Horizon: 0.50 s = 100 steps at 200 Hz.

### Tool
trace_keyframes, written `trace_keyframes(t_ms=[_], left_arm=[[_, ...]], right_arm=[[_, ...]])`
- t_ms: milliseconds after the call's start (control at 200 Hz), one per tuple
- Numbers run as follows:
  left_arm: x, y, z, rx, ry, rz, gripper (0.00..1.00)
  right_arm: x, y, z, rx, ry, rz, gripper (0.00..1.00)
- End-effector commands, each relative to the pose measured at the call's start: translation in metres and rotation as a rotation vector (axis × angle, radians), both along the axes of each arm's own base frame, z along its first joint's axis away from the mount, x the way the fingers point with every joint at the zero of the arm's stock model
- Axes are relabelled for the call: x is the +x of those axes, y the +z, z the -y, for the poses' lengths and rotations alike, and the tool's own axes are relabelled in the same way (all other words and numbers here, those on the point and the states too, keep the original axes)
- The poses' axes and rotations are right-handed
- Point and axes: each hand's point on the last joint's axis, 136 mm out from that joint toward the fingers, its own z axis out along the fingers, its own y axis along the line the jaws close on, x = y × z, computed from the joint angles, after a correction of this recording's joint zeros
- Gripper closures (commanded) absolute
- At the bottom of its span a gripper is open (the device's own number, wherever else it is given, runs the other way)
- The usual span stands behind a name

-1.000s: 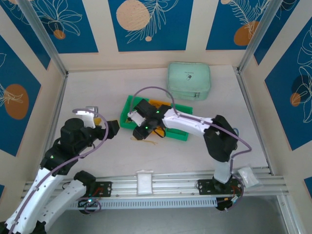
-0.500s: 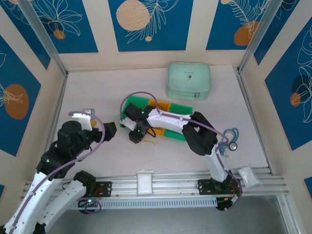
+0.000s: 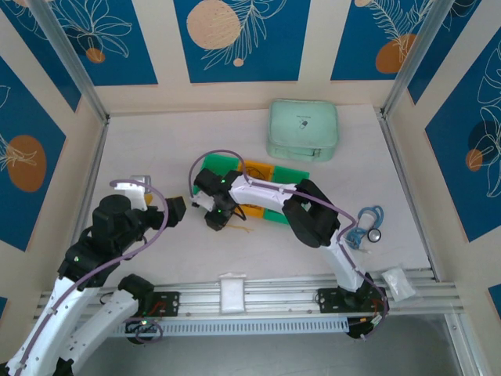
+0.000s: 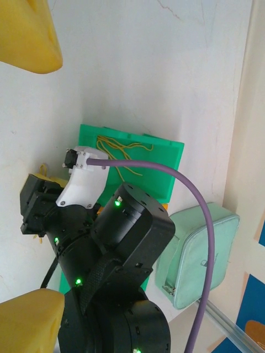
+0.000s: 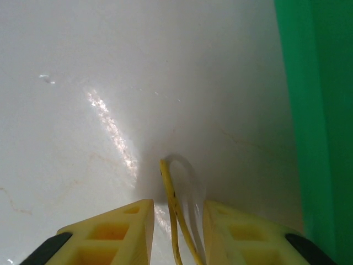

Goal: Untangle the cables

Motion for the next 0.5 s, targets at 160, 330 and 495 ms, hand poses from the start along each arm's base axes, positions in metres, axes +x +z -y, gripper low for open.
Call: trace_keyframes(t_ms=[160, 330, 495], left_arm=[[-0.0041, 0.0080, -0.0134, 0.042, 0.035, 0.044, 0.01], [-0.0059, 0.0078, -0.0171, 0.052, 0.046, 0.048, 0.01], [-0.0062, 0.0075, -0.0167, 0.052, 0.043, 0.048, 0.00]], right_arm=[[0.0018, -0.0057, -0.0075, -0.028, 0.033, 0.014, 0.70], [-0.0010, -0.0057, -0.0084, -0.033, 0.046, 0.013, 0.78], [-0.0051, -0.0031, -0.0081, -0.035, 0.053, -0.004, 0.94]])
